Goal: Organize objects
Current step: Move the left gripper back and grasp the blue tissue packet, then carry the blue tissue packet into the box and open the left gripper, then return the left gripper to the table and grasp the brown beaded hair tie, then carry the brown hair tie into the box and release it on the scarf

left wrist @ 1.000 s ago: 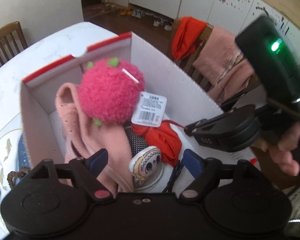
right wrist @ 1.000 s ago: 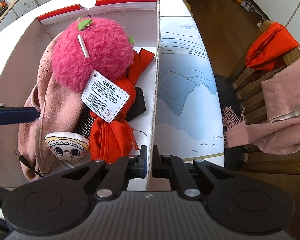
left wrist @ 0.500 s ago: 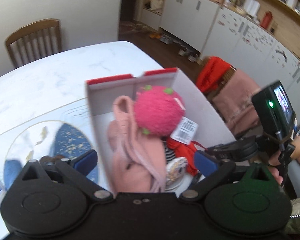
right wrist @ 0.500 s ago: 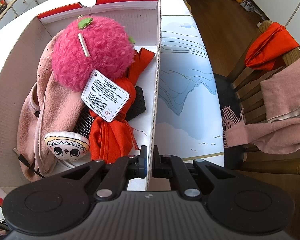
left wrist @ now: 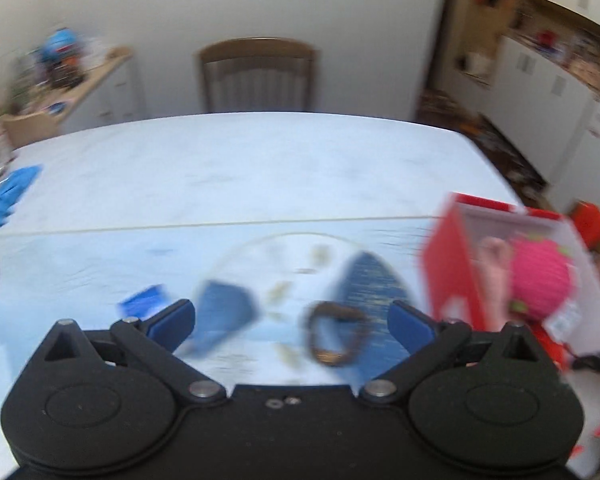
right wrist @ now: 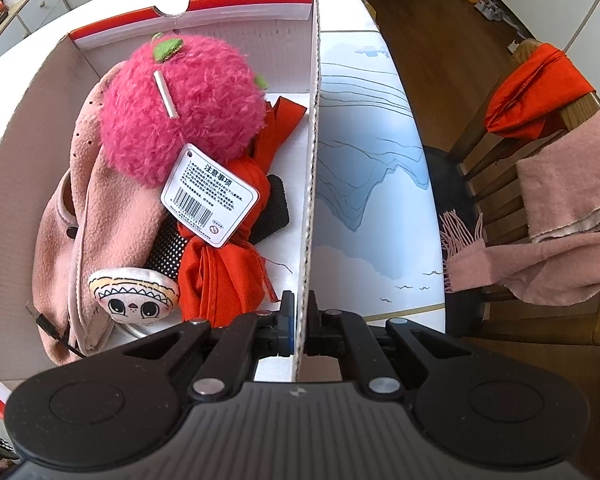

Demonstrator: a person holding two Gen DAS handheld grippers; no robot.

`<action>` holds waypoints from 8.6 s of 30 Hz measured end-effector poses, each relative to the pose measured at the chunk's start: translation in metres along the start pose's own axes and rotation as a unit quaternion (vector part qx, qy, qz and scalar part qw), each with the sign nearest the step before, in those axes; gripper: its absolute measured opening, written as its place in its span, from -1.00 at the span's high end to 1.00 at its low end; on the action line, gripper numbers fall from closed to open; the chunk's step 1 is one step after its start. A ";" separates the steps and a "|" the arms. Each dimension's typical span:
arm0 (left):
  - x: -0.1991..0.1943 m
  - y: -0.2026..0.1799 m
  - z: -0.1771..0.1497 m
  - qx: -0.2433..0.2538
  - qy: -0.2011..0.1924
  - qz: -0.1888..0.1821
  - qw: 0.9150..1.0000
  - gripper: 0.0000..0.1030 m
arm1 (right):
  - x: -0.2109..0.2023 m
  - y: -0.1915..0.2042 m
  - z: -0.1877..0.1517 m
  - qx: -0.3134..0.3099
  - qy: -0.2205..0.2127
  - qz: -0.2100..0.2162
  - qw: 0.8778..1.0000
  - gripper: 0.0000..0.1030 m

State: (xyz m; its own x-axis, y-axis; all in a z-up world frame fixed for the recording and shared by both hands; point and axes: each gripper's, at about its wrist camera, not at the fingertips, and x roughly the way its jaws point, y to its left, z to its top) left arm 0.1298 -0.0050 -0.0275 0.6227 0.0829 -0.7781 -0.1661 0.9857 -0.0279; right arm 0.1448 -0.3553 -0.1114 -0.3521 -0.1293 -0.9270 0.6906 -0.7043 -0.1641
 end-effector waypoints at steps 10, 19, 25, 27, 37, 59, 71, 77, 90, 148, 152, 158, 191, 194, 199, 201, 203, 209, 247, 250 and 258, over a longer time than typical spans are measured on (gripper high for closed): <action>0.050 0.080 0.002 -0.074 0.033 0.088 0.993 -0.98 | 0.002 0.000 0.000 0.013 0.003 -0.015 1.000 0.94; 0.100 0.101 -0.007 -0.119 0.082 0.108 0.984 -0.97 | 0.002 0.002 0.002 0.024 0.007 -0.026 0.999 0.94; 0.123 0.111 -0.012 -0.148 0.115 0.113 0.976 -0.86 | 0.002 0.004 0.003 0.027 0.009 -0.031 0.999 0.94; 0.125 0.114 -0.014 -0.157 0.118 0.114 0.974 -0.78 | 0.002 0.004 0.003 0.027 0.010 -0.032 0.999 0.94; 0.122 0.113 -0.013 -0.157 0.110 0.102 0.976 -0.11 | 0.001 0.004 0.003 0.034 0.012 -0.036 0.999 0.93; 0.035 0.049 -0.003 -0.091 0.064 0.008 0.994 0.05 | 0.003 0.004 0.003 0.046 0.013 -0.038 0.998 0.94; -0.013 -0.057 0.009 0.025 0.030 -0.101 0.994 0.05 | 0.002 0.003 0.003 0.054 0.012 -0.038 0.998 0.94; -0.016 -0.105 0.005 0.077 0.035 -0.139 0.987 0.05 | 0.001 0.003 0.002 0.059 0.009 -0.037 0.998 0.94; -0.001 -0.191 -0.009 0.159 0.069 -0.176 0.969 0.05 | 0.000 -0.001 0.001 0.073 0.007 -0.033 0.997 0.94; -0.014 -0.102 0.018 0.104 0.014 -0.121 0.987 -0.72 | -0.001 -0.004 -0.002 0.124 0.017 -0.053 0.991 0.94; -0.006 -0.080 0.019 0.097 0.013 -0.087 0.991 -0.73 | -0.002 -0.004 -0.004 0.128 0.019 -0.055 0.990 0.94; 0.013 -0.055 0.015 0.083 0.019 -0.063 0.994 -0.92 | -0.002 -0.004 -0.004 0.151 0.025 -0.064 0.986 0.94; 0.133 -0.059 -0.019 0.094 0.100 -0.024 0.990 -0.71 | 0.001 -0.003 -0.004 0.186 0.039 -0.073 0.979 0.94; 0.134 -0.059 -0.017 0.085 0.101 -0.032 0.991 -0.60 | 0.000 -0.004 -0.004 0.188 0.039 -0.075 0.978 0.94; 0.132 -0.059 -0.017 0.085 0.097 -0.040 0.991 -0.29 | 0.001 -0.003 -0.004 0.192 0.040 -0.075 0.978 0.94; 0.130 -0.057 -0.016 0.083 0.095 -0.043 0.991 -0.04 | 0.002 -0.003 -0.004 0.192 0.039 -0.076 0.978 0.94; 0.128 -0.056 -0.016 0.080 0.092 -0.045 0.991 0.10 | 0.003 -0.002 -0.003 0.190 0.038 -0.077 0.978 0.94; 0.116 -0.054 -0.014 0.088 0.072 -0.044 0.993 0.47 | 0.003 0.000 -0.003 0.189 0.036 -0.080 0.978 0.94; 0.133 -0.028 -0.005 0.070 0.104 0.007 0.992 -0.10 | 0.001 0.002 -0.004 0.204 0.038 -0.092 0.974 0.94; 0.132 -0.031 -0.004 0.070 0.103 -0.009 0.992 0.17 | 0.001 0.002 -0.005 0.208 0.039 -0.094 0.973 0.94; 0.124 -0.040 -0.006 0.085 0.098 -0.032 0.991 0.89 | 0.001 0.003 -0.005 0.211 0.039 -0.096 0.972 0.94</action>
State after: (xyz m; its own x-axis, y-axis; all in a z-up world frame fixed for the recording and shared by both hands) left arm 0.2091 -0.0346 -0.1263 0.4647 0.0049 -0.8855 0.0104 0.9999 0.0109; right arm 0.1497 -0.3535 -0.1142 -0.3879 0.0750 -0.9186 0.2907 -0.9358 -0.1992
